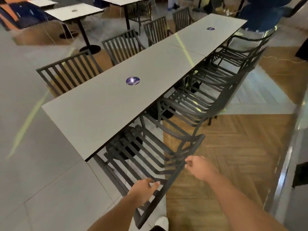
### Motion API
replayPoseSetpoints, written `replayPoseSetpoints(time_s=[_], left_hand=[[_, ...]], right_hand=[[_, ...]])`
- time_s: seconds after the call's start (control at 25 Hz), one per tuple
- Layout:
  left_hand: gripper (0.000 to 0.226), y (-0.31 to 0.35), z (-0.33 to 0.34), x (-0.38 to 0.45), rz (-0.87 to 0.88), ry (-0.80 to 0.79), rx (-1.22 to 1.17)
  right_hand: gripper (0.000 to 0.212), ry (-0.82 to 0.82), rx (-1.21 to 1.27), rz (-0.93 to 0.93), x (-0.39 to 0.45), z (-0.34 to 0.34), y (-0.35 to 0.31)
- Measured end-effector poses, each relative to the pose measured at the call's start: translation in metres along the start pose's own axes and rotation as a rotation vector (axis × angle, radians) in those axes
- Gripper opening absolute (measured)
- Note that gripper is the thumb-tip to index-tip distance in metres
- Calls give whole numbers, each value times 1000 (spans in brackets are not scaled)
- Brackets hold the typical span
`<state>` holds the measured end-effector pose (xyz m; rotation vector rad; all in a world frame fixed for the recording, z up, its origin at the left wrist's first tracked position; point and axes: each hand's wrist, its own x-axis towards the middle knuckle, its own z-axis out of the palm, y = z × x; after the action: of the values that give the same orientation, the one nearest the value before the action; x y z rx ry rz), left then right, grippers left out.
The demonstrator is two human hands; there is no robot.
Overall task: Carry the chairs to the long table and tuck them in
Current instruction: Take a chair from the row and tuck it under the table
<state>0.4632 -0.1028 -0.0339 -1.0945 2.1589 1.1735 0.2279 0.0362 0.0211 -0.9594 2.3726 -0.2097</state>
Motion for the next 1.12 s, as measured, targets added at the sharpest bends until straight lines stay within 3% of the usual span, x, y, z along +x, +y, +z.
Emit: replayPoseSetpoints(time_s=[0.28, 0.44, 0.56, 0.76, 1.12], left_hand=[[68, 6, 7, 4, -92, 16, -43], [72, 29, 35, -3, -166, -13, -68], [51, 42, 61, -3, -271, 73, -50], [46, 53, 90, 11, -520, 226, 67], [48, 43, 63, 39, -647, 230, 244]], right_hand=[[58, -230, -528, -337, 78, -5, 2], [51, -350, -736, -483, 111, -3, 22], [40, -354, -769, -604, 125, -5, 33], [38, -379, -797, -694, 143, -9, 45], [26, -272, -726, -575, 153, 2, 36]])
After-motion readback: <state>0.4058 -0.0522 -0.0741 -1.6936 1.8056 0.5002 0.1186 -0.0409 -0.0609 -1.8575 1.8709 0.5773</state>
